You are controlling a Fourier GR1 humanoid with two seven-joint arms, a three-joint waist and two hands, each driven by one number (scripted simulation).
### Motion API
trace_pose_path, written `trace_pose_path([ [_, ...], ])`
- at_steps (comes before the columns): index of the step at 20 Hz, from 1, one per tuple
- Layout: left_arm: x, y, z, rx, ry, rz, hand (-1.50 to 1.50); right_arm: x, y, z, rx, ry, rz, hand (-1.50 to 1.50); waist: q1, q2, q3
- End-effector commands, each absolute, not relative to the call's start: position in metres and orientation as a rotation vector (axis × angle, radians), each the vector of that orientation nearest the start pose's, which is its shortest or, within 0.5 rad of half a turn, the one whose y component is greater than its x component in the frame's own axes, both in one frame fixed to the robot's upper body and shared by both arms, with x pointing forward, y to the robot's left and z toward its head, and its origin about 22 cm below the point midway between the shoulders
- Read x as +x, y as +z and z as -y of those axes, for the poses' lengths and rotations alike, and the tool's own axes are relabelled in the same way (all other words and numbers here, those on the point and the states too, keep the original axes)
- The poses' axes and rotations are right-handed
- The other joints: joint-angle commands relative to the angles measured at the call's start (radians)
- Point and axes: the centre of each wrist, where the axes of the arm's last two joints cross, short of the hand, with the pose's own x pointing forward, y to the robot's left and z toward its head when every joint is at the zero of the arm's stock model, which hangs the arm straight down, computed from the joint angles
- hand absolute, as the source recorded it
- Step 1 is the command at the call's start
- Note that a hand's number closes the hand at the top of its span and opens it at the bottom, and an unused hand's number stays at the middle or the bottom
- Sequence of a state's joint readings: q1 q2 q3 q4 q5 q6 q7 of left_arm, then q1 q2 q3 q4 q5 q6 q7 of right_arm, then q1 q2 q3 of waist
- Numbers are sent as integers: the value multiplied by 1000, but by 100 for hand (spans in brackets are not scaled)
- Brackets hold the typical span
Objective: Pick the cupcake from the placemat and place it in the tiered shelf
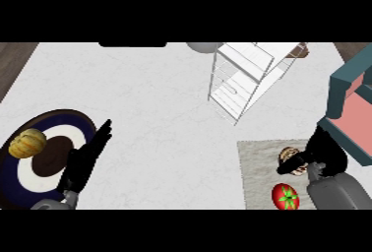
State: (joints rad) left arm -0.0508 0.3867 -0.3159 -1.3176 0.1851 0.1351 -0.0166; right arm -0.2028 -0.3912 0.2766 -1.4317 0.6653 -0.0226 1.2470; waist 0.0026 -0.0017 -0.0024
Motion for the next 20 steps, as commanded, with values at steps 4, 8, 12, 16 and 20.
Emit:
trace_pose_path([
  [4,241,-44,-267,94,-284,1330,0,298,25,234,-1083,389,154,-150,2,3,1],
  [8,245,-36,-269,119,-283,1320,0,292,0,217,-1072,382,144,-150,4,2,2],
  [12,238,-48,-253,123,-276,1317,0,293,-3,223,-1066,387,147,-150,0,2,2],
  [16,230,-49,-274,106,-293,1311,0,291,-8,229,-1066,370,150,-150,-1,1,2],
  [20,230,-37,-278,95,-271,1314,0,299,-16,242,-1047,483,204,150,3,2,2],
])
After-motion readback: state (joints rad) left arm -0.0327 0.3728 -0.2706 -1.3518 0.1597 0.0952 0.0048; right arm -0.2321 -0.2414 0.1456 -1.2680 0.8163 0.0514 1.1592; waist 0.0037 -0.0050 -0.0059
